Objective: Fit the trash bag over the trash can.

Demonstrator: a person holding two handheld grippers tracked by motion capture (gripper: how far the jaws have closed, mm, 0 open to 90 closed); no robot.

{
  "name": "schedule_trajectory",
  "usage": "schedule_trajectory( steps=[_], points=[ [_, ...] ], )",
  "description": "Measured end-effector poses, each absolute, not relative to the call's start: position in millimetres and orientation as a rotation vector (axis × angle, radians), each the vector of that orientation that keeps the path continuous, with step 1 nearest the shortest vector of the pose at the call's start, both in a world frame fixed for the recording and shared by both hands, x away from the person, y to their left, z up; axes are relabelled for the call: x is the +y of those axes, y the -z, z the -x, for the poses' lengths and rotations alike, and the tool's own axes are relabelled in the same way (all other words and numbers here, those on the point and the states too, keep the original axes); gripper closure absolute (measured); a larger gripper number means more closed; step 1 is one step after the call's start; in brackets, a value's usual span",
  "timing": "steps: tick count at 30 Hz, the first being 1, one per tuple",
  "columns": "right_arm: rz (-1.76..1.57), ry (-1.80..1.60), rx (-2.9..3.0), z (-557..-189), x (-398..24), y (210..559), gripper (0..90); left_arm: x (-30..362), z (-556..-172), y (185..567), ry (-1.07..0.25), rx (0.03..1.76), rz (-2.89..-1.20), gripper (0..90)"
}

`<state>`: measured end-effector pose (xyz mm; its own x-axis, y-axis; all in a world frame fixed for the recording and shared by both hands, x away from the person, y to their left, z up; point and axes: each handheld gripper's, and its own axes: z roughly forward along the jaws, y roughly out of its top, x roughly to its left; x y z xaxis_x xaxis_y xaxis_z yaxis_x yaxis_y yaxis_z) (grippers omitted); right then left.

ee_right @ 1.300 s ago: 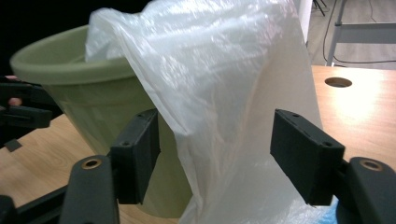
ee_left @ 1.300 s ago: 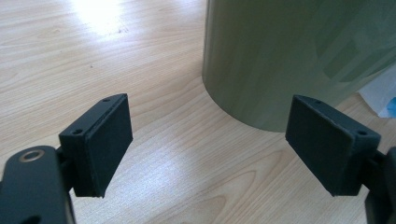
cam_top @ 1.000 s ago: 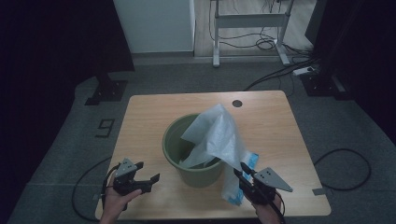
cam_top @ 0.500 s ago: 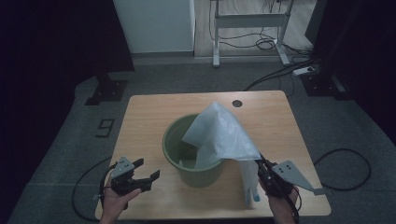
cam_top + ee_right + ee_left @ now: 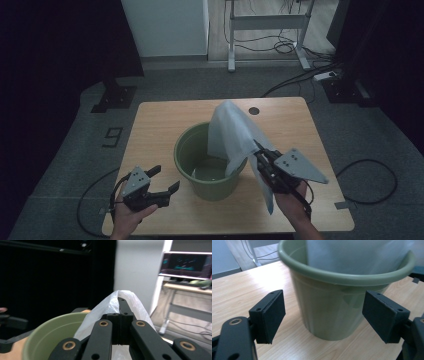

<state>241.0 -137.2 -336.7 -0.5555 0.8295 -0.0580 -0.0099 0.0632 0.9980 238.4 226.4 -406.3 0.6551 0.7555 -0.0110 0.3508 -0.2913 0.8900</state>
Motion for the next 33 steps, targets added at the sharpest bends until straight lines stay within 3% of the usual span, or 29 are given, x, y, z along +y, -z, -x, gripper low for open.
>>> schedule_trajectory(
  steps=[13,18,24,28,33],
  points=[
    [-0.884,-1.597,1.849,-261,-106,356,88.8,204,-237,402,-0.490,0.825,-1.918,18.0],
    [-0.831,-1.589,1.948,-256,-97,378,69.8,203,-239,408,-0.474,0.831,-1.927,18.0],
    [-0.807,-1.598,1.925,-235,-108,386,38.7,204,-241,411,-0.474,0.843,-1.927,18.0],
    [-0.844,-1.599,1.891,-215,-117,393,32.7,204,-241,412,-0.472,0.844,-1.926,18.1],
    [-0.885,-1.559,1.858,-197,-124,414,31.4,204,-240,412,-0.472,0.847,-1.925,18.1]
  ],
)
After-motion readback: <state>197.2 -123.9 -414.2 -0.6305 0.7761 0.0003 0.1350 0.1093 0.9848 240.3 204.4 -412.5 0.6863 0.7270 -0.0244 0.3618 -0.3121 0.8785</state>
